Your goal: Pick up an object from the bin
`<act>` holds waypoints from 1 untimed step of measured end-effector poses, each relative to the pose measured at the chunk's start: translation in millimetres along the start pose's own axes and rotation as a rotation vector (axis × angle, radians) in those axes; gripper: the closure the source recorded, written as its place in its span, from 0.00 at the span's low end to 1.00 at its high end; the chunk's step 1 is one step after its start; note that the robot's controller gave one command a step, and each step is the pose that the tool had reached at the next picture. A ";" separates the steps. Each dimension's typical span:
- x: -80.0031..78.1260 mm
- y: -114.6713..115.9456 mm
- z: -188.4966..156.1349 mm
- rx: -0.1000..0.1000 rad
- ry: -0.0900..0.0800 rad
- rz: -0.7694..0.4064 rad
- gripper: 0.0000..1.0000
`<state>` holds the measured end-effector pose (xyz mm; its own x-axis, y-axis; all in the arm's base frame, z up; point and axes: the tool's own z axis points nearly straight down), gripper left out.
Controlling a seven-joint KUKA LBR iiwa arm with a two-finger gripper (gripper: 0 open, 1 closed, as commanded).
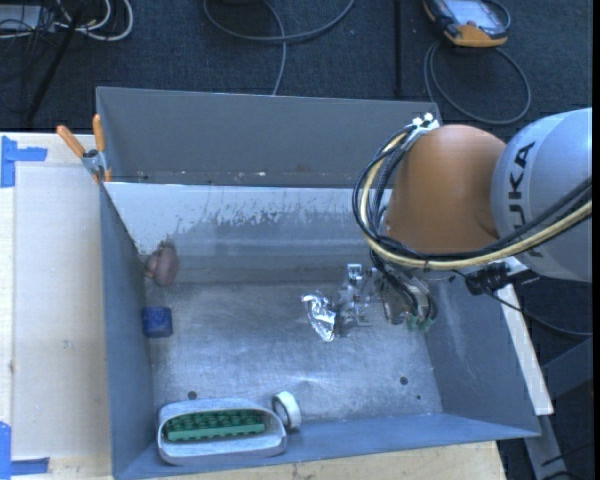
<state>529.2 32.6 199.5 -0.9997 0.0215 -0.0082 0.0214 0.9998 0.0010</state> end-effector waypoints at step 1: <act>-73.2 -44.2 -118.5 0.001 0.000 -0.360 1.00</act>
Offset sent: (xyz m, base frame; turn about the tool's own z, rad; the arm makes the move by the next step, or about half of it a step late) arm 0.0692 -0.0454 0.1166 -0.3608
